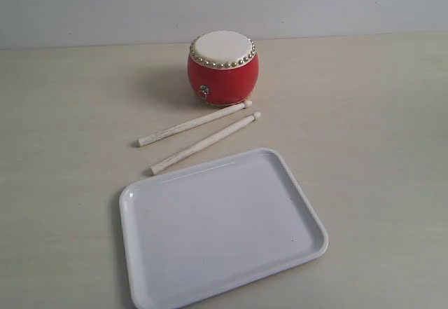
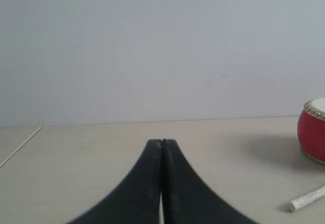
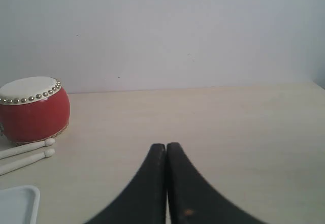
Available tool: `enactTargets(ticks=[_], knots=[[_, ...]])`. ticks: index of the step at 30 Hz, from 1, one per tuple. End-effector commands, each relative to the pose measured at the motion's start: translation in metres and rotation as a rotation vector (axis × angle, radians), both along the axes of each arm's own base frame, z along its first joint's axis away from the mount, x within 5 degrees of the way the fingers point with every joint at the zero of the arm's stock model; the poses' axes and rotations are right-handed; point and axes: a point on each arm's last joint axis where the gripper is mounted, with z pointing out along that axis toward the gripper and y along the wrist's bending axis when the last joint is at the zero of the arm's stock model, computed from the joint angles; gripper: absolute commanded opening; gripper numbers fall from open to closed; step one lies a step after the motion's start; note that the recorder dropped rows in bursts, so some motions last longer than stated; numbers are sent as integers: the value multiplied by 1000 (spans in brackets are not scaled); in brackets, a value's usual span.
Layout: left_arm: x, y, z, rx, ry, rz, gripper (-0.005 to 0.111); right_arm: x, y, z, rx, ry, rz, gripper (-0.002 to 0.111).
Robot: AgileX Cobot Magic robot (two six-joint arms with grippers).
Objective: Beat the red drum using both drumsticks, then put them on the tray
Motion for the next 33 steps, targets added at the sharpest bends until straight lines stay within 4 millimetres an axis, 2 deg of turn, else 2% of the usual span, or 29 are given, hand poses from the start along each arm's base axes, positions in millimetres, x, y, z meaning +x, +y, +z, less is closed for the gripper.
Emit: enactTargets(ticks=[1, 16, 22, 33], knots=[[0, 0, 1, -6, -8, 1, 0, 0, 0, -1, -7, -7, -3, 0], [0, 0, 1, -6, -8, 1, 0, 0, 0, -1, -7, -7, -3, 0], [-1, 0, 8, 266, -91, 21, 0, 0, 0, -1, -7, -7, -3, 0], [-2, 0, 12, 264, -132, 26, 0, 0, 0, -1, -7, -7, -3, 0]])
